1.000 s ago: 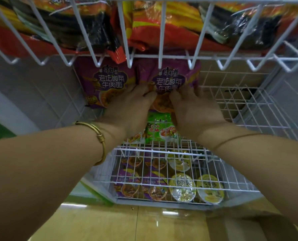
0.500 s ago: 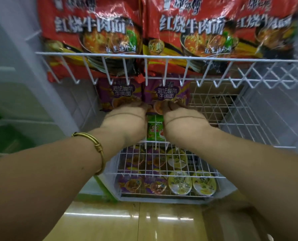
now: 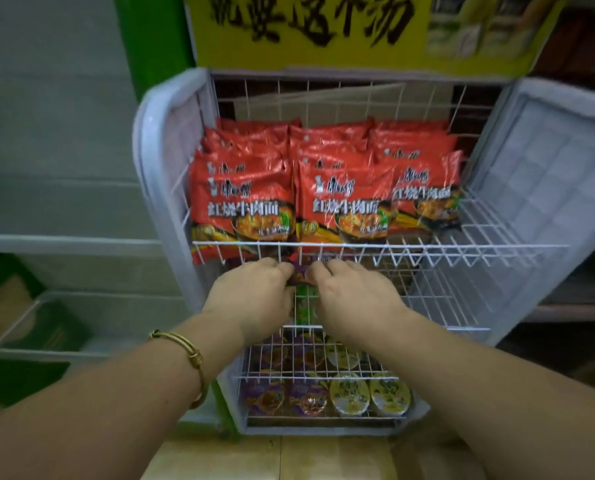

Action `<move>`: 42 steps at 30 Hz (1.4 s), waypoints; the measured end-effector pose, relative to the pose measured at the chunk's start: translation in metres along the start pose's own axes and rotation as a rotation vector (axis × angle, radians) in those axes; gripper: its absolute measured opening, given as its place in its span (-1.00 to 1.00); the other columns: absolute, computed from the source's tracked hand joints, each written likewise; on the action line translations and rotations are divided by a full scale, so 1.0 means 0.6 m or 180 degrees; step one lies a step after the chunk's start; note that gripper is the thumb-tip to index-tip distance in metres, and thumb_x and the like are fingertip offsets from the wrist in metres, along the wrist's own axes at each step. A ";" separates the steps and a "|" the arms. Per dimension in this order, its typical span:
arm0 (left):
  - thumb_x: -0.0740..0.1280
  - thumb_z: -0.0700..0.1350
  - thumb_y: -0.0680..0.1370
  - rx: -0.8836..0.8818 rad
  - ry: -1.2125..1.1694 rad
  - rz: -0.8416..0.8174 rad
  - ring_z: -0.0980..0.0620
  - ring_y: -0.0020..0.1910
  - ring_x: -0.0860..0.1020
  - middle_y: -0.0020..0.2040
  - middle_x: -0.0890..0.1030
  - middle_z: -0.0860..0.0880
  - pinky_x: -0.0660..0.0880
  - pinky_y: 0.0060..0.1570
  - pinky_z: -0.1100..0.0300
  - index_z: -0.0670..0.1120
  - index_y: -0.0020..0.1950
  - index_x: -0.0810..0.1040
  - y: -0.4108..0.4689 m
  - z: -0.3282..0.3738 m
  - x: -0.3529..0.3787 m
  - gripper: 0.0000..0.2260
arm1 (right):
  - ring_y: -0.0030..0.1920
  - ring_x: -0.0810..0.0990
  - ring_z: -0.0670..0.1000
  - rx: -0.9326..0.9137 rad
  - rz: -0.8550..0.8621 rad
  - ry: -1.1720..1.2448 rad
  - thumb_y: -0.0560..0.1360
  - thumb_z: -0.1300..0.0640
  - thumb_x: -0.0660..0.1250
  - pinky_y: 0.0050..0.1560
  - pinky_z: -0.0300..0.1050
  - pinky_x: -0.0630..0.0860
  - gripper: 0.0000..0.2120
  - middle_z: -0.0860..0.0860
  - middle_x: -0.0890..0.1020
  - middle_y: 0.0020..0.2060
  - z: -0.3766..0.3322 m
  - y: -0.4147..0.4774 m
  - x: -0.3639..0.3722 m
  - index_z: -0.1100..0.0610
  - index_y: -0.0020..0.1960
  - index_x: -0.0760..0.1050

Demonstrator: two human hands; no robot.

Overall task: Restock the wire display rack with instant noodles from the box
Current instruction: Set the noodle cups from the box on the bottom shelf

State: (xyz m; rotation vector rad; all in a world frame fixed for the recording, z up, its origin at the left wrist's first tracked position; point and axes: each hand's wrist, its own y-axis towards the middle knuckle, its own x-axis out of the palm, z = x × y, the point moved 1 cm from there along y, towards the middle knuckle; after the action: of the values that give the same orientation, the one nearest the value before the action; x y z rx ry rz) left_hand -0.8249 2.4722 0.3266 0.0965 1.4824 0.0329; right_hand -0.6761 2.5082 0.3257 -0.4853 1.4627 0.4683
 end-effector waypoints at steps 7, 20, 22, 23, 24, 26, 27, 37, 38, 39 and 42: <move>0.19 0.03 0.62 -0.0105 -0.0126 0.0198 -0.01 0.07 0.55 0.12 0.57 0.05 0.56 0.01 0.04 0.04 0.24 0.49 -0.015 -0.029 -0.107 -0.76 | 0.26 0.46 0.16 0.0015 0.0130 -0.0022 0.58 0.12 0.23 0.14 0.09 0.54 -0.54 0.10 0.46 0.28 -0.002 -0.013 -0.097 0.14 0.45 0.25; 0.30 0.02 0.59 -0.0110 -0.0025 0.0417 -0.04 0.39 0.38 0.40 0.44 -0.02 0.42 0.34 0.03 -0.09 0.45 0.37 0.014 -0.071 -0.163 -0.54 | 0.38 0.39 0.14 -0.0188 0.0415 0.0005 0.61 0.06 0.25 0.28 0.09 0.49 -0.44 0.10 0.41 0.37 -0.031 0.058 -0.148 0.17 0.54 0.15; 0.31 0.01 0.58 -0.0144 0.0004 0.0414 -0.05 0.42 0.35 0.44 0.41 -0.04 0.36 0.39 0.03 -0.09 0.49 0.33 0.030 -0.077 -0.158 -0.50 | 0.40 0.37 0.15 -0.0250 0.0377 -0.0002 0.61 0.08 0.25 0.29 0.09 0.48 -0.42 0.11 0.39 0.39 -0.032 0.076 -0.140 0.18 0.55 0.13; 0.31 0.01 0.58 -0.0169 0.0005 0.0408 -0.05 0.44 0.33 0.45 0.39 -0.04 0.34 0.41 0.03 -0.10 0.49 0.32 0.040 -0.080 -0.154 -0.49 | 0.41 0.36 0.16 -0.0267 0.0345 -0.0005 0.61 0.09 0.25 0.29 0.09 0.48 -0.42 0.11 0.38 0.39 -0.032 0.086 -0.134 0.18 0.55 0.12; 0.32 0.01 0.57 -0.0203 0.0003 0.0406 -0.06 0.45 0.31 0.46 0.37 -0.05 0.32 0.42 0.03 -0.10 0.50 0.31 0.048 -0.083 -0.149 -0.48 | 0.42 0.35 0.17 -0.0285 0.0320 -0.0013 0.61 0.09 0.26 0.31 0.11 0.46 -0.41 0.12 0.37 0.41 -0.031 0.095 -0.128 0.18 0.55 0.12; 0.33 0.01 0.57 -0.0231 0.0050 0.0383 -0.06 0.49 0.25 0.50 0.30 -0.06 0.26 0.47 0.04 -0.10 0.52 0.26 0.066 -0.090 -0.139 -0.44 | 0.46 0.29 0.18 -0.0361 0.0374 -0.0052 0.61 0.09 0.27 0.38 0.12 0.41 -0.40 0.13 0.33 0.44 -0.029 0.114 -0.120 0.18 0.56 0.10; 0.33 0.01 0.57 -0.0233 0.0091 0.0336 -0.07 0.51 0.20 0.53 0.26 -0.07 0.20 0.49 0.05 -0.11 0.54 0.22 0.074 -0.093 -0.132 -0.41 | 0.48 0.26 0.19 -0.0412 0.0428 -0.0087 0.61 0.09 0.27 0.41 0.11 0.37 -0.39 0.14 0.31 0.46 -0.027 0.123 -0.117 0.19 0.56 0.09; 0.33 -0.08 0.57 -0.0375 0.0699 0.0120 -0.14 0.59 -0.08 0.61 -0.05 -0.14 0.02 0.53 0.02 -0.13 0.60 -0.16 0.113 -0.120 -0.085 -0.20 | 0.59 -0.14 0.26 -0.0730 0.0820 -0.0597 0.62 0.04 0.20 0.53 0.32 -0.20 -0.24 0.21 -0.08 0.60 -0.024 0.189 -0.085 0.25 0.60 -0.18; 0.31 -0.06 0.57 -0.0374 0.0767 0.0153 -0.14 0.59 -0.06 0.61 -0.04 -0.15 0.03 0.53 0.02 -0.13 0.60 -0.16 0.115 -0.119 -0.085 -0.21 | 0.59 -0.13 0.27 -0.0729 0.0819 -0.0609 0.62 0.04 0.19 0.52 0.35 -0.20 -0.24 0.22 -0.08 0.60 -0.024 0.194 -0.083 0.26 0.60 -0.18; 0.30 -0.04 0.58 -0.0394 0.0817 0.0161 -0.14 0.59 -0.06 0.61 -0.04 -0.15 0.03 0.52 0.02 -0.13 0.60 -0.17 0.117 -0.117 -0.084 -0.21 | 0.59 -0.13 0.27 -0.0726 0.0807 -0.0609 0.62 0.04 0.19 0.50 0.37 -0.20 -0.24 0.22 -0.09 0.60 -0.023 0.199 -0.081 0.26 0.60 -0.19; 0.24 -0.04 0.61 -0.0499 0.0877 0.0145 -0.14 0.59 -0.09 0.61 -0.08 -0.16 0.00 0.53 0.00 -0.14 0.60 -0.21 0.125 -0.114 -0.083 -0.25 | 0.58 -0.16 0.27 -0.0685 0.0748 -0.0625 0.61 0.02 0.20 0.47 0.43 -0.22 -0.20 0.21 -0.15 0.59 -0.023 0.214 -0.081 0.25 0.59 -0.25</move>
State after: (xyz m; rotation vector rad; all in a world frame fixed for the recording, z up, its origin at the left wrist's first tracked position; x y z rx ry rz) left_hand -0.8947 2.5460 0.3767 -0.0019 1.7467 0.2059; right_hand -0.7636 2.6049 0.3700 -0.4252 1.2907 0.8435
